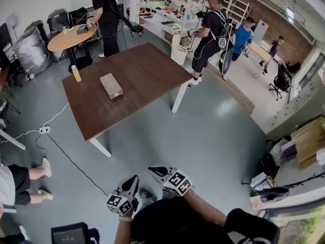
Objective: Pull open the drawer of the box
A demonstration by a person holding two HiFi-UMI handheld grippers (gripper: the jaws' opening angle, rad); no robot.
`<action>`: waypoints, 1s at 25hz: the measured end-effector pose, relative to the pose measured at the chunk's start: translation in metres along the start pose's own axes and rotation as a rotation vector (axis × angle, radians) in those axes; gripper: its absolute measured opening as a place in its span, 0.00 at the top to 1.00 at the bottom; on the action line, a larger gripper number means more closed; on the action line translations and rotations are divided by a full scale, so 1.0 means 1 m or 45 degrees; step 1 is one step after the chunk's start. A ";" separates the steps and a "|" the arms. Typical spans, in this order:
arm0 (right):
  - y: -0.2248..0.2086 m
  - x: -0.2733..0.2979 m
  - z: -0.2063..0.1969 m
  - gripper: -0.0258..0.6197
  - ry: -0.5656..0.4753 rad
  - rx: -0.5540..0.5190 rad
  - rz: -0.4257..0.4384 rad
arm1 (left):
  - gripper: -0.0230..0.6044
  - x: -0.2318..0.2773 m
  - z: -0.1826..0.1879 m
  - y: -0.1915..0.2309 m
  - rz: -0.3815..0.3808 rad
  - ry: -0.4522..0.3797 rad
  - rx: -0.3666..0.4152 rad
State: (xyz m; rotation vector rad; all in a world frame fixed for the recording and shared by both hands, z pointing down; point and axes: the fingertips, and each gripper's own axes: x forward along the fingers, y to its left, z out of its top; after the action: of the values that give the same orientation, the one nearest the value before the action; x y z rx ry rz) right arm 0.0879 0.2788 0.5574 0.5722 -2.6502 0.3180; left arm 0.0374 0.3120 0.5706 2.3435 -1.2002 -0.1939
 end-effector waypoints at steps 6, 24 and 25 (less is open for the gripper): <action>0.012 0.016 0.014 0.98 0.013 -0.055 0.056 | 0.96 -0.014 0.009 0.013 0.046 -0.056 -0.028; 0.004 0.049 0.020 0.98 -0.010 -0.070 0.178 | 0.96 -0.023 0.025 0.040 0.191 -0.108 -0.004; 0.004 0.051 0.021 0.98 -0.012 -0.066 0.187 | 0.96 -0.025 0.026 0.041 0.203 -0.106 -0.006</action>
State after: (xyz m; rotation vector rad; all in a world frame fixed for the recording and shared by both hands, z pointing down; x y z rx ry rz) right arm 0.0366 0.2590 0.5599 0.3644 -2.7071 0.2892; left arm -0.0162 0.3019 0.5660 2.2422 -1.4178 -0.2408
